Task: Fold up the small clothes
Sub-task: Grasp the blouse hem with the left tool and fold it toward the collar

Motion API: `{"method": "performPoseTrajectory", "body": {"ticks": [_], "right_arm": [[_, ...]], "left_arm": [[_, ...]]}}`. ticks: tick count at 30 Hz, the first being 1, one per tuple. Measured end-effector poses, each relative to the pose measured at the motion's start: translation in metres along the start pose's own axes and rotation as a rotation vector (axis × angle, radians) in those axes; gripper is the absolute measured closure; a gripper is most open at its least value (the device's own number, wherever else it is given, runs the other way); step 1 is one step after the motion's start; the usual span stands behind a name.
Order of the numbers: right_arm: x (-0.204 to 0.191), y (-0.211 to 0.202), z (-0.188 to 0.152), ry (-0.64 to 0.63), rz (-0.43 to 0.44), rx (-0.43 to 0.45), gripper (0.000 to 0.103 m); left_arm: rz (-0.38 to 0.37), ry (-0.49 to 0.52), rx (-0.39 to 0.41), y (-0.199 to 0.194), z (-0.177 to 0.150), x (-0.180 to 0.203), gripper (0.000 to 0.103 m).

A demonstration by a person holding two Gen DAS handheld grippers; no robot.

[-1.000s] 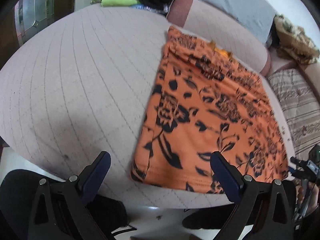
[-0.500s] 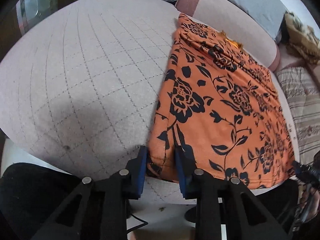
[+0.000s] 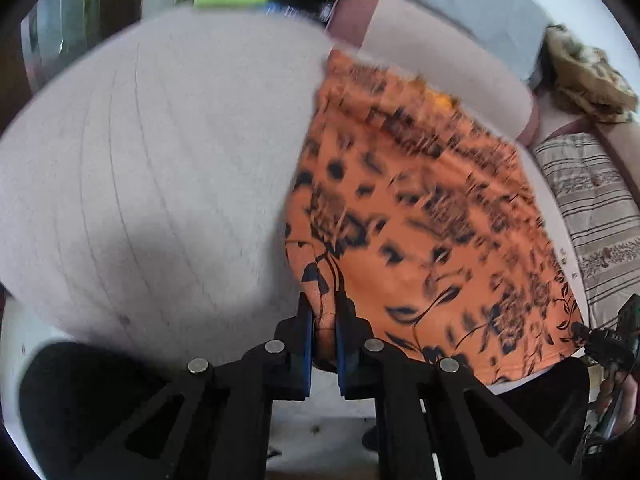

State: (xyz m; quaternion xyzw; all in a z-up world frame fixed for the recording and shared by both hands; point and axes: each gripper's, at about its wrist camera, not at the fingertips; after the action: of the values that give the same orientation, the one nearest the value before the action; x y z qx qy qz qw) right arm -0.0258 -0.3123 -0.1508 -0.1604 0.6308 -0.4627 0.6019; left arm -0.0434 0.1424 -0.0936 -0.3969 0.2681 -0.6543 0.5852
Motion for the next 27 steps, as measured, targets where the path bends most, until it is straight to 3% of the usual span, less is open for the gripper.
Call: {"method": "performPoseTrajectory", "body": {"ticks": [2, 5, 7, 9, 11, 13, 14, 15, 16, 20, 22, 24, 27], "right_arm": [[-0.004, -0.015, 0.001, 0.003, 0.039, 0.037, 0.088], [0.004, -0.007, 0.005, 0.022, 0.009, 0.007, 0.078], [0.015, 0.004, 0.003, 0.064, -0.012, -0.017, 0.046], [0.012, 0.002, 0.002, 0.046, -0.002, 0.007, 0.029], [0.012, 0.005, 0.002, 0.045, 0.006, 0.009, 0.028], [0.011, 0.012, 0.004, 0.029, -0.017, -0.014, 0.032], [0.011, 0.013, 0.005, 0.029, -0.033, -0.02, 0.047], [0.011, 0.013, 0.006, 0.025, -0.034, -0.029, 0.087], [0.012, 0.012, 0.007, 0.036, -0.011, -0.045, 0.092], [-0.007, -0.006, 0.008, 0.004, 0.015, -0.008, 0.092], [-0.014, -0.012, 0.012, -0.007, 0.035, 0.005, 0.092], [-0.01, -0.003, 0.015, 0.006, 0.028, -0.017, 0.092], [-0.002, 0.014, 0.015, 0.043, 0.043, -0.071, 0.092]], "left_arm": [[0.008, 0.0, 0.007, 0.001, 0.003, 0.0, 0.093], [0.044, -0.034, -0.084, 0.026, -0.004, -0.005, 0.087], [0.053, -0.037, -0.103, 0.034, -0.007, -0.004, 0.078], [0.049, -0.02, -0.087, 0.031, -0.007, 0.0, 0.059], [0.052, 0.0, -0.09, 0.033, -0.006, 0.004, 0.054], [0.066, 0.026, -0.096, 0.036, -0.005, 0.008, 0.058], [0.07, 0.038, -0.092, 0.037, -0.004, 0.008, 0.097], [0.043, 0.029, -0.1, 0.037, -0.002, 0.008, 0.096], [0.013, 0.006, -0.092, 0.035, 0.0, 0.005, 0.096], [-0.008, 0.011, -0.012, 0.012, 0.014, 0.003, 0.096], [-0.007, 0.003, -0.044, 0.02, 0.016, 0.0, 0.096], [0.006, -0.006, -0.143, 0.039, 0.01, -0.004, 0.096], [-0.011, 0.0, -0.161, 0.037, 0.015, -0.005, 0.096]]}}
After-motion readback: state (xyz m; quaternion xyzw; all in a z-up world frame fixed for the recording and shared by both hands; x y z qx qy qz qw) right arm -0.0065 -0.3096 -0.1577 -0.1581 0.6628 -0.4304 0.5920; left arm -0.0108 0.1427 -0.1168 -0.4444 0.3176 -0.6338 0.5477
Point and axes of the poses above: each gripper's, at about its wrist camera, not at the fingertips, and y roughly the way its jaws point, x to its right, z to its top, and after that the axes turned 8 degrees about y, right-handed
